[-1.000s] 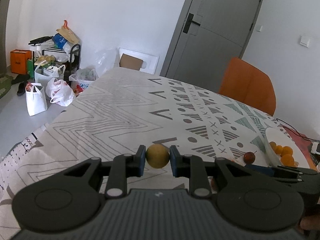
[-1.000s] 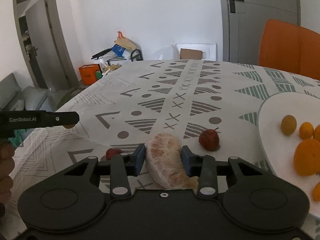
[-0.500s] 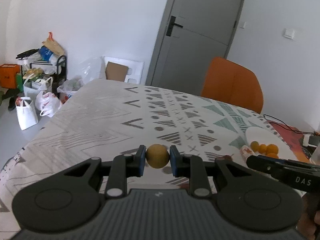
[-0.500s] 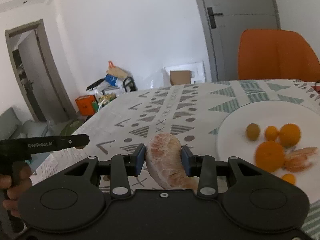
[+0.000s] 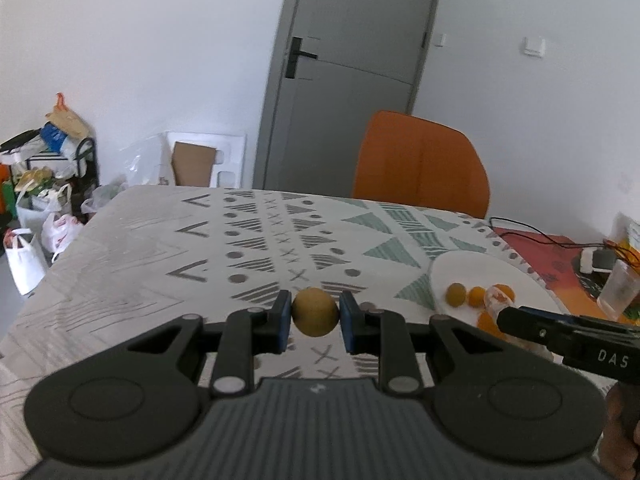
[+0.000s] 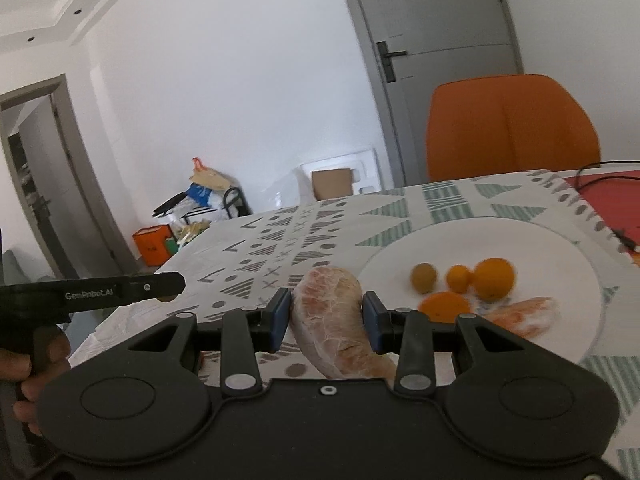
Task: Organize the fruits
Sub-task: 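Carry the plum and peeled mandarin to the white plate and open both grippers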
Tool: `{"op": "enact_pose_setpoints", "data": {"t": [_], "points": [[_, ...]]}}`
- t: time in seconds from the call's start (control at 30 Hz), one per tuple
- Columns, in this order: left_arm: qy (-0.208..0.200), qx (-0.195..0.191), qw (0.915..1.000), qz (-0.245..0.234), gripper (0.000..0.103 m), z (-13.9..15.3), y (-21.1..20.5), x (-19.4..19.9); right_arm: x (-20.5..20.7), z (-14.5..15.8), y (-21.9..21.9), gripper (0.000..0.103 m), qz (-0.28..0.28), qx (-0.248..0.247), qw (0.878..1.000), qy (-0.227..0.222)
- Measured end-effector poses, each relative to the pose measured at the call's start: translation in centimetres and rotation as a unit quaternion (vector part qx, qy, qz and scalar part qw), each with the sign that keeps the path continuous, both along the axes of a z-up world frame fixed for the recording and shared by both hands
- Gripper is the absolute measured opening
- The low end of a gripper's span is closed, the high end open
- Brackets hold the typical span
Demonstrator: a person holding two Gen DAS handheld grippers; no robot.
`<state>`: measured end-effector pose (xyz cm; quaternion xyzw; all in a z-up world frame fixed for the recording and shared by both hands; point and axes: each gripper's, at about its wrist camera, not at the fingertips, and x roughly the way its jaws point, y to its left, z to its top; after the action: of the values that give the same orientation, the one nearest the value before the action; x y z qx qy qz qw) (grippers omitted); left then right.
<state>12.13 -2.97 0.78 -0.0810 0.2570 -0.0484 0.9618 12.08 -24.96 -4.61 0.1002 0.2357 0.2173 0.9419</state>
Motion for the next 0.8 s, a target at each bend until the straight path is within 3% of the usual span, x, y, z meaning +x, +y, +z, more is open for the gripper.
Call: {"op": "enact_pose_setpoints", "data": {"t": [0.8], "points": [[0.007, 0.025, 0.9977, -0.063, 0.024, -0.5, -6.7, 3.8, 1.9, -1.7, -8.3, 0.037, -0.094, 0.011, 0.995, 0.012]]}}
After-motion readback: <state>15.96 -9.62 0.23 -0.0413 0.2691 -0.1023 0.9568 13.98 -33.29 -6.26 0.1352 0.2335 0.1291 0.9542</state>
